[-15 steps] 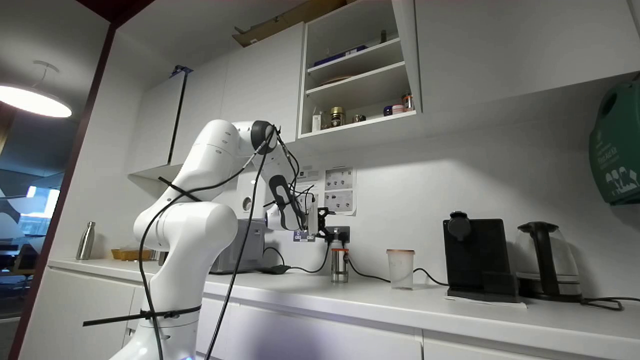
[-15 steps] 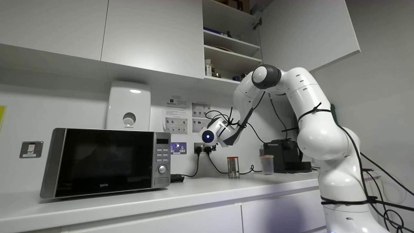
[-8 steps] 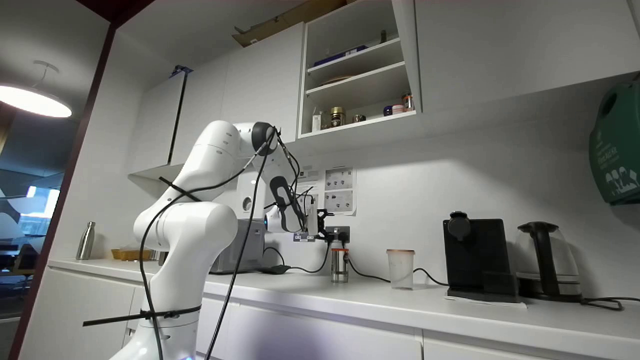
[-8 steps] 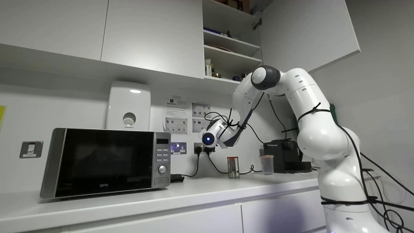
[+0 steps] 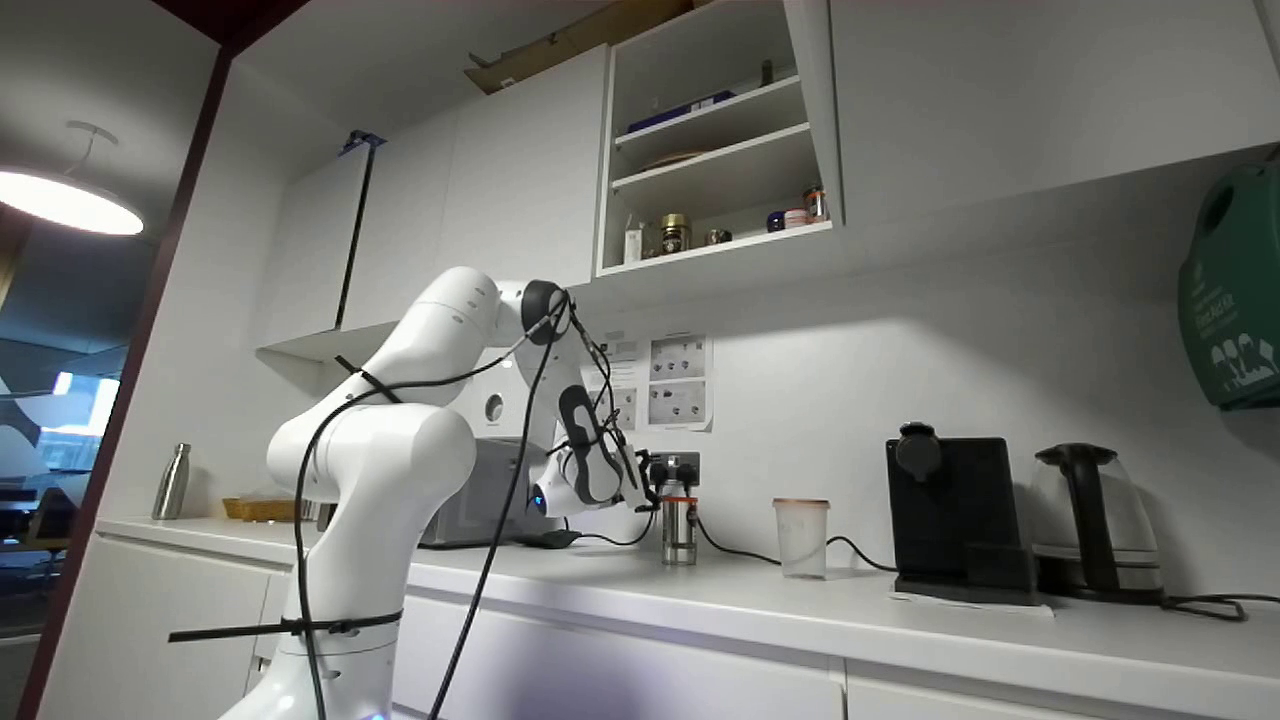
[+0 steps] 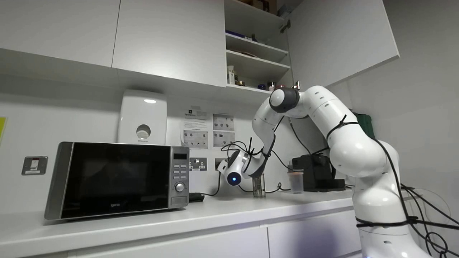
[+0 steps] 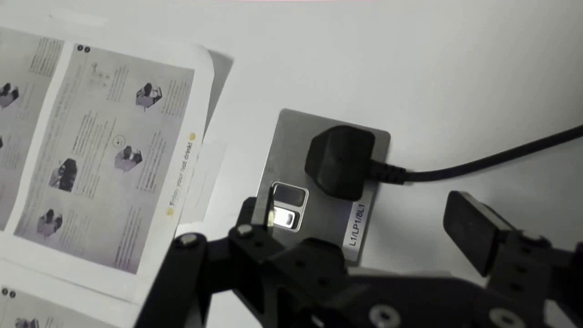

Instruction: Turn on the wall socket on the right

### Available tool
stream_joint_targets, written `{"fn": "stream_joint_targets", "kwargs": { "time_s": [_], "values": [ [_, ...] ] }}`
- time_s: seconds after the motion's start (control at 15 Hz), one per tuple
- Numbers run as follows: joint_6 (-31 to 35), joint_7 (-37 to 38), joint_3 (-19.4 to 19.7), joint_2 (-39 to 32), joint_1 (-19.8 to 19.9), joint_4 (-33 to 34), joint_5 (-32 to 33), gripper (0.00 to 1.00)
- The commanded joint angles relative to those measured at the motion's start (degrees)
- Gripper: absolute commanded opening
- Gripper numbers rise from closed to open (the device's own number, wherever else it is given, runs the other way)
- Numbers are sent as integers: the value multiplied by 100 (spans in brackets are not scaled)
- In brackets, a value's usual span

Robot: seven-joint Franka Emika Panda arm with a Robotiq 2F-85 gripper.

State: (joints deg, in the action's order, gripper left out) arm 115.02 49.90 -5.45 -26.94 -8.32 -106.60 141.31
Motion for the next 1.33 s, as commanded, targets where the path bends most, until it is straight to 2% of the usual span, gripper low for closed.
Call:
{"fn": "stream_joint_targets", "kwargs": {
  "time_s": [0.0, 0.33, 0.4, 0.47, 0.6, 0.73, 0.87, 0.93, 1.27],
  "values": [
    [-1005, -183, 2, -536, -83, 308, 729, 100],
    [-1989, -338, 4, -840, -100, 292, 899, 100],
    [-2132, -296, 558, -827, -622, 249, 755, 100],
    [-2339, -378, 917, -827, -955, 205, 759, 100],
    [-2513, -438, 1435, -832, -1424, 176, 751, 100],
    [-2614, -521, 1709, -880, -1682, 182, 756, 100],
    [-2299, -452, 1473, -744, -1509, 127, 651, 100],
    [-2132, -380, 707, -602, -863, 88, 757, 100],
    [-1581, -303, 43, -591, -309, 169, 678, 100]
  ]
}}
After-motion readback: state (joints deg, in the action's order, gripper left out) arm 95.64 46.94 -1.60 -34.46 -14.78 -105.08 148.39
